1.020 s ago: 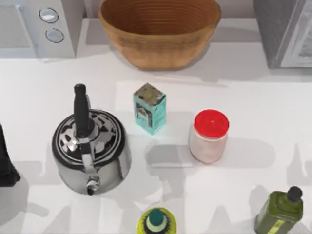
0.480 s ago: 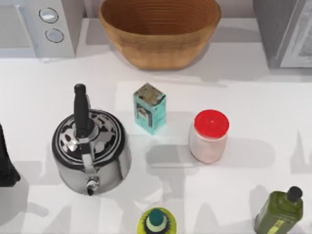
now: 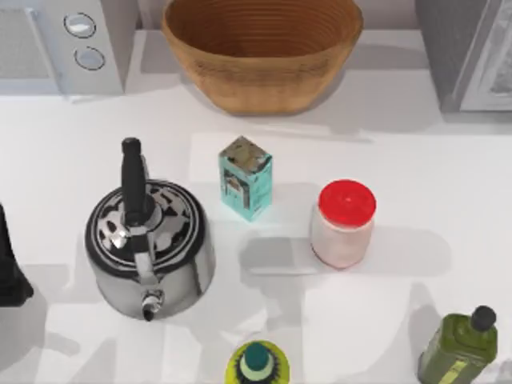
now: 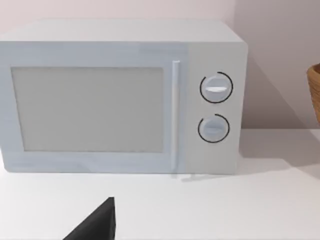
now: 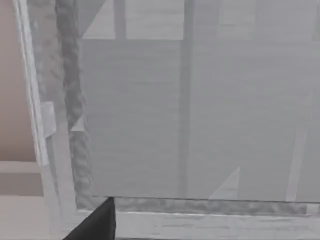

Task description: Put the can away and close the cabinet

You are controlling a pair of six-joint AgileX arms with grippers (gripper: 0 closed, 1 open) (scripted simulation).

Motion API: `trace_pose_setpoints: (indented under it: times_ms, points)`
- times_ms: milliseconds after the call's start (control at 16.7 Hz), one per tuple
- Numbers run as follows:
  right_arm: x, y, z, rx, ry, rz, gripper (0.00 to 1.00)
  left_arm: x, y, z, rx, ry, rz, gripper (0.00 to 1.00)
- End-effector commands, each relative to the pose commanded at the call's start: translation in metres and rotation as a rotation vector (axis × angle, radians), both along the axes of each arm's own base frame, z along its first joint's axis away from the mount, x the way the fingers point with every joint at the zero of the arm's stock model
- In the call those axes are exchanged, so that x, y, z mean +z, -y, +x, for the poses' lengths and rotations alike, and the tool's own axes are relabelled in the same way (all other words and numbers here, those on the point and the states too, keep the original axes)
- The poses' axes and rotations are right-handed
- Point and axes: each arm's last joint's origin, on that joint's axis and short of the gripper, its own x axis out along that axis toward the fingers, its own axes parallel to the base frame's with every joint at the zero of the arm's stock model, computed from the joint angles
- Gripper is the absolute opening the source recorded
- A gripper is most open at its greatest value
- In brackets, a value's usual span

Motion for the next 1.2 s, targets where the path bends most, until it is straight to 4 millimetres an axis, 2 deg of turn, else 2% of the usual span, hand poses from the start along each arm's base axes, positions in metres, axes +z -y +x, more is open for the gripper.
trace_pose_setpoints:
  times_ms: [300,480,600,960,1200]
  points:
    - [-0.023,0.066,0.000,-0.006,-0.016,0.008,1.00,0.000,0.000,0.000,0.000,0.000,0.000,1.00]
    - [-0.036,0.093,-0.009,-0.024,-0.017,0.008,1.00,0.000,0.000,0.000,0.000,0.000,0.000,1.00]
    - [-0.039,0.101,-0.013,-0.032,-0.015,0.003,1.00,0.000,0.000,0.000,0.000,0.000,0.000,1.00]
    - [-0.040,0.100,-0.013,-0.031,-0.017,0.006,1.00,0.000,0.000,0.000,0.000,0.000,0.000,1.00]
    - [-0.023,0.117,-0.003,-0.016,-0.017,0.010,1.00,0.000,0.000,0.000,0.000,0.000,0.000,1.00]
